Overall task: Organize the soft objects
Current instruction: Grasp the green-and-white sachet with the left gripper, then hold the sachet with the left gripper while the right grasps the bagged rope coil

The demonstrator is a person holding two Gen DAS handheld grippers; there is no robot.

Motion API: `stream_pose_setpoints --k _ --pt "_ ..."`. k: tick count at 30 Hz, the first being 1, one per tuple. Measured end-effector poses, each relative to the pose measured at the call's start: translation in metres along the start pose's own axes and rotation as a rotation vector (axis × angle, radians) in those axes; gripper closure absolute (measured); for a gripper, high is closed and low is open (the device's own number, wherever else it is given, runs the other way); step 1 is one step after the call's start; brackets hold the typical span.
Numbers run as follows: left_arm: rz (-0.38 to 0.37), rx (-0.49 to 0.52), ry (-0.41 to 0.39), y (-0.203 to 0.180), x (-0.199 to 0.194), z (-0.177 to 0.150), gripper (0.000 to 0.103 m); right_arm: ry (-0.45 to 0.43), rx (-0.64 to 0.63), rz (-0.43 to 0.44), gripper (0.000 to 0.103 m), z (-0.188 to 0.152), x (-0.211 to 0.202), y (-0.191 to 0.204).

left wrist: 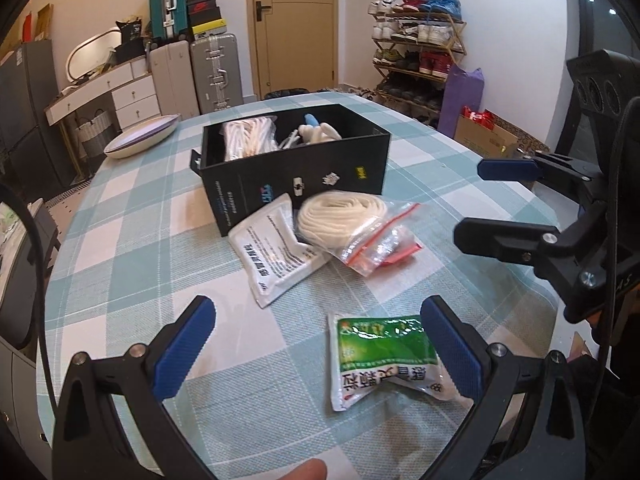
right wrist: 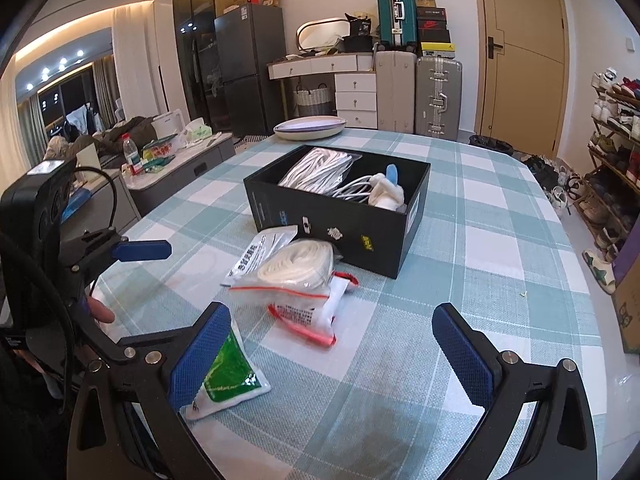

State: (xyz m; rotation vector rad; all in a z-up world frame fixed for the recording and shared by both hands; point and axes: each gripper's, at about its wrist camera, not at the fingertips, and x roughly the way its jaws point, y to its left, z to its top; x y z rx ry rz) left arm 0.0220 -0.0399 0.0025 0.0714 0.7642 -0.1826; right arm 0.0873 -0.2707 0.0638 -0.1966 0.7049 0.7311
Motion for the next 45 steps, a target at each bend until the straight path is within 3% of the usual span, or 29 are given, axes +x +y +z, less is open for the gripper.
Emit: stream_pose_setpoints --k 11,24,28,31,35,45 --pt "-0.09 0.088 0.12 -0.025 0.018 -0.014 0.0 -0.005 0.019 -0.009 0.001 0.001 -0.004 -0.006" --pt "-0.036 0.088 0.165 -0.024 0.029 -0.021 0.001 0.0 0.025 -0.007 0.001 -0.001 0.0 -0.007" --pt "-0.081 0.072 0.177 -0.021 0.027 -0.02 0.014 0.003 0.026 -0.007 0.001 -0.002 0.001 -0.008" --pt "-0.095 0.084 0.16 -0.022 0.023 -0.02 0.033 0.005 0.026 -0.008 0.001 -0.003 0.002 -0.007" --pt "-0.1 0.075 0.147 -0.017 0.021 -0.019 0.051 0.005 0.026 -0.008 0.001 -0.003 0.002 -0.007" --pt "-0.1 0.036 0.11 -0.004 0.013 -0.013 0.057 0.005 0.029 -0.007 0.001 -0.004 0.004 -0.008"
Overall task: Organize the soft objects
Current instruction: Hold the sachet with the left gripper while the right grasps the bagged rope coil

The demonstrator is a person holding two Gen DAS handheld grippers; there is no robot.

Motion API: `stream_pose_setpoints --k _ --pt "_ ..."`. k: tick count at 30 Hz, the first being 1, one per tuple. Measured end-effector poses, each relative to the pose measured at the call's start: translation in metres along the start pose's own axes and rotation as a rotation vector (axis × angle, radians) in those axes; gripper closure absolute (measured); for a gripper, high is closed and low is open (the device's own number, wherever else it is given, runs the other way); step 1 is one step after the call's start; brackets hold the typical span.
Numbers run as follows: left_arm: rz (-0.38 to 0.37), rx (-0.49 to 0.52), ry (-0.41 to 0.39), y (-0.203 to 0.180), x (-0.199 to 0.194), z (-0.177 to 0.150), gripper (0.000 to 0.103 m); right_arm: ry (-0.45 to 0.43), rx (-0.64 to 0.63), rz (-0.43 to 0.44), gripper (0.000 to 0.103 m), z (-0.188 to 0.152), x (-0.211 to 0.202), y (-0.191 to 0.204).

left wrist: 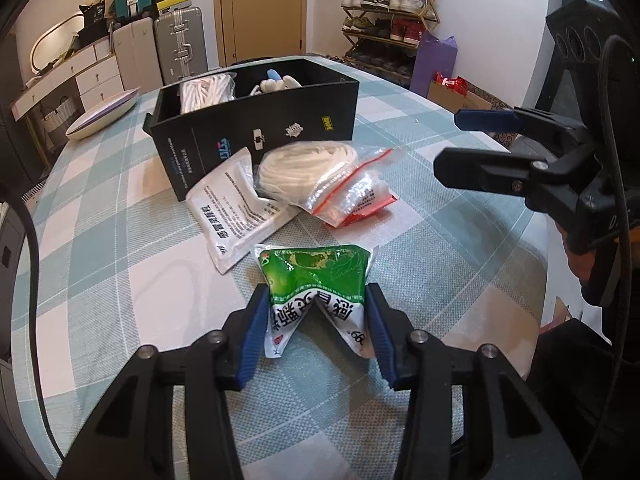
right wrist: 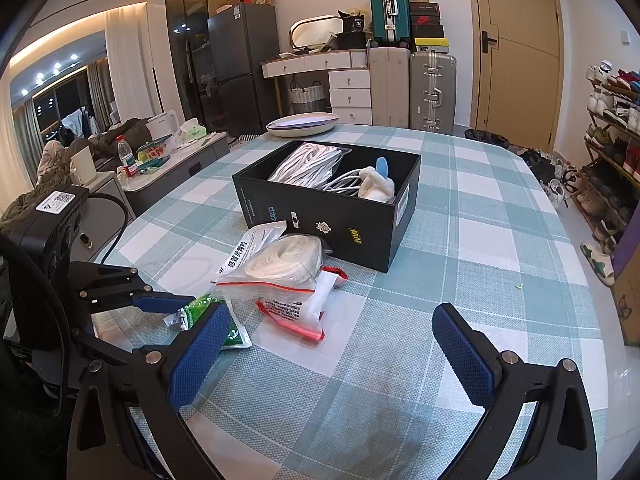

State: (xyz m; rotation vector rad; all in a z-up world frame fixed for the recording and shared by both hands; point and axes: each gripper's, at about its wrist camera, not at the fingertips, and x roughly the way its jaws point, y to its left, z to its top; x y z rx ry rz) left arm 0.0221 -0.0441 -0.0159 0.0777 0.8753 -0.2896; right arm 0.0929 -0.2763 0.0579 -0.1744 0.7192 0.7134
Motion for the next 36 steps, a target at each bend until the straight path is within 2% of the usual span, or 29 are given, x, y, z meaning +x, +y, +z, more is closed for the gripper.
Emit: stream_pose_setpoints --k 14,28,33,36 --pt "0.051 -0.076 -0.054 0.031 -0.014 0.006 0.057 0.011 0.013 0.072 0.001 0.007 0.018 0.019" --pt "0.116 -0.192 -0.125 0.073 -0.027 0.008 0.057 0.069 -0.024 0.075 0.001 0.026 0.061 0.039" --pt "0.121 -0.199 -0.144 0.078 -0.03 0.007 0.057 0.097 -0.027 0.067 0.005 0.027 0.075 0.039" --pt "0.119 -0.203 -0.145 0.078 -0.029 0.006 0.057 0.11 -0.029 0.06 0.012 0.028 0.081 0.04"
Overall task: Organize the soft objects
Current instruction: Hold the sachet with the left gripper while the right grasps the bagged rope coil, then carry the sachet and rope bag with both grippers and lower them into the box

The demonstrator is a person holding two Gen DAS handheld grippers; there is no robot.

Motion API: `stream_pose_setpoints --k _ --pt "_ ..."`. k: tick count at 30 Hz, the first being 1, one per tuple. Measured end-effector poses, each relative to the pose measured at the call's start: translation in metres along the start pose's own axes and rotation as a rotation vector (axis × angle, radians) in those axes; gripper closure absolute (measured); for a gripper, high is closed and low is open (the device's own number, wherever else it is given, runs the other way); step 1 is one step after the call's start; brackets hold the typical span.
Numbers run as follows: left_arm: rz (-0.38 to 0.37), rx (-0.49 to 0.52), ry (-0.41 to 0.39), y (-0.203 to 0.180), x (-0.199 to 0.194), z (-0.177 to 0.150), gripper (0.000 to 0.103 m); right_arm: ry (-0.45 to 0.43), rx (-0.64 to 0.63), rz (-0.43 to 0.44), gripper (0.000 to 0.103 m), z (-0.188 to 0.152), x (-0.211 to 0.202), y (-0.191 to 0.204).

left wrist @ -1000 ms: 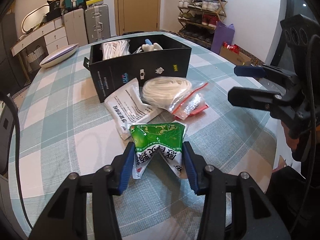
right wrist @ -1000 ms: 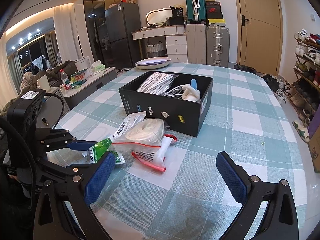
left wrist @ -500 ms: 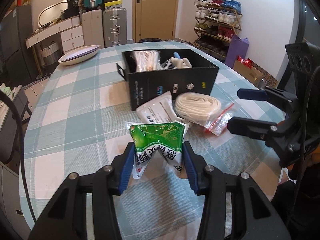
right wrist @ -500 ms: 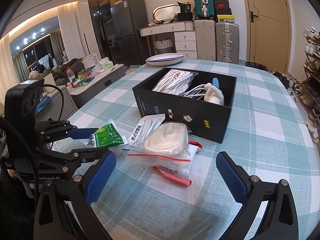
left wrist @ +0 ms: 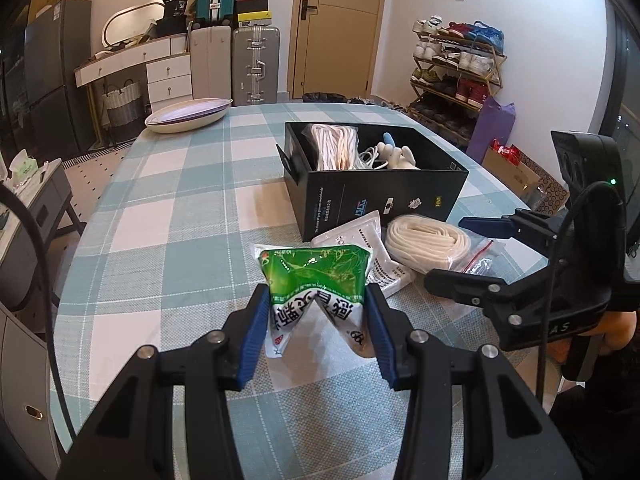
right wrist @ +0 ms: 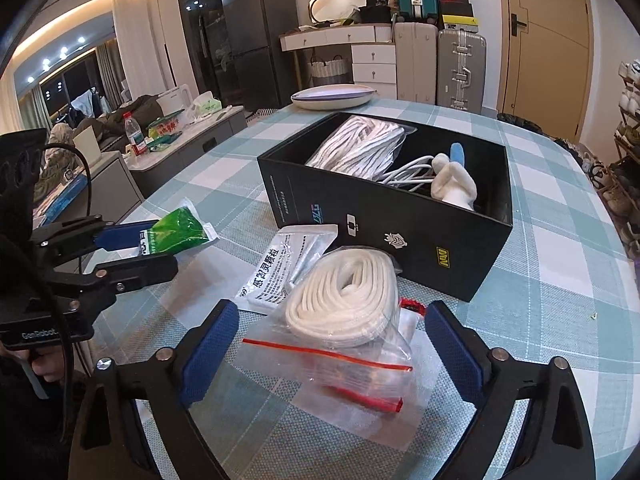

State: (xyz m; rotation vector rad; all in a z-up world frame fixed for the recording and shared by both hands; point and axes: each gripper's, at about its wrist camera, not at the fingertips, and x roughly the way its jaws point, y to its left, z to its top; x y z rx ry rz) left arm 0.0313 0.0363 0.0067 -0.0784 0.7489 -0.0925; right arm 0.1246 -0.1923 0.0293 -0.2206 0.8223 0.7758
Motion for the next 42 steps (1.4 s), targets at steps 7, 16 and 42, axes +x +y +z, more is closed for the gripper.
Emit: stream_pose_setpoints --k 7,16,42 --pt "0.0 0.002 0.002 0.0 0.0 0.0 0.057 0.016 -0.02 -0.022 0.026 0.001 0.009 0.0" --pt "-0.004 0.001 -0.005 0.0 0.0 0.0 0.057 -0.006 -0.041 -0.047 0.053 -0.002 0.003 -0.001" --pt "-0.01 0.017 -0.084 -0.011 -0.005 0.032 0.057 -0.188 -0.026 -0.031 0.057 0.003 -0.07 -0.01"
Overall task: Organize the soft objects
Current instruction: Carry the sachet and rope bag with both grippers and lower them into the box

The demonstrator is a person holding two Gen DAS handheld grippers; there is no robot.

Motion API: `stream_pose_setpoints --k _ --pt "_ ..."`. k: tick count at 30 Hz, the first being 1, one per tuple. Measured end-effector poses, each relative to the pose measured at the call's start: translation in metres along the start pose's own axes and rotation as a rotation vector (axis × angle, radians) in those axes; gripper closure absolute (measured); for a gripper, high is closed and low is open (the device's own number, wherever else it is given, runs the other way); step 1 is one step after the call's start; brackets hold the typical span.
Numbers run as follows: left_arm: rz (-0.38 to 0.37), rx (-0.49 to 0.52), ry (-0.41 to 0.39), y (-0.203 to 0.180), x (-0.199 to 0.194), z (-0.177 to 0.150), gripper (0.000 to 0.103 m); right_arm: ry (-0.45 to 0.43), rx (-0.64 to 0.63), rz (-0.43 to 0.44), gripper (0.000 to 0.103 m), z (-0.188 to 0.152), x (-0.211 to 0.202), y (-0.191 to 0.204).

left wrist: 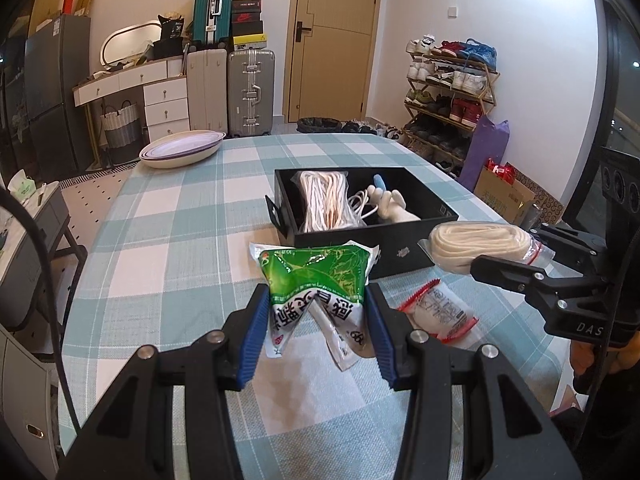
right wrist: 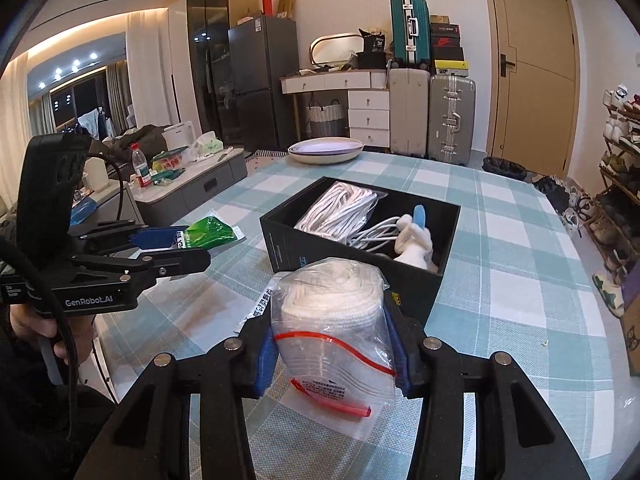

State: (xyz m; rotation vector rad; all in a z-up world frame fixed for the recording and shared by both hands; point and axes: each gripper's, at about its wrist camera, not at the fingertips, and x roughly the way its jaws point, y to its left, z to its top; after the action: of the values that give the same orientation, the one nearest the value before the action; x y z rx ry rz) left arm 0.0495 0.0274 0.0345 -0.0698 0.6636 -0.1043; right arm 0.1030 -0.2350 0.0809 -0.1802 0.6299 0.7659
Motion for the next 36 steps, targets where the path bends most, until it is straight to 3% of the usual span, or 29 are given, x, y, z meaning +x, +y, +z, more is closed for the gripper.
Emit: stream_pose_setpoints --k 16,36 --pt "-0.016 0.025 -0.036 -0.008 0.017 0.042 0.057 -0.049 0.022 -0.021 0.057 0.024 -0.004 -0.013" --pt "-0.002 0.06 -0.009 -0.014 0.072 0.076 0.057 -0.047 0.098 -0.086 0.057 0.049 0.042 -0.046"
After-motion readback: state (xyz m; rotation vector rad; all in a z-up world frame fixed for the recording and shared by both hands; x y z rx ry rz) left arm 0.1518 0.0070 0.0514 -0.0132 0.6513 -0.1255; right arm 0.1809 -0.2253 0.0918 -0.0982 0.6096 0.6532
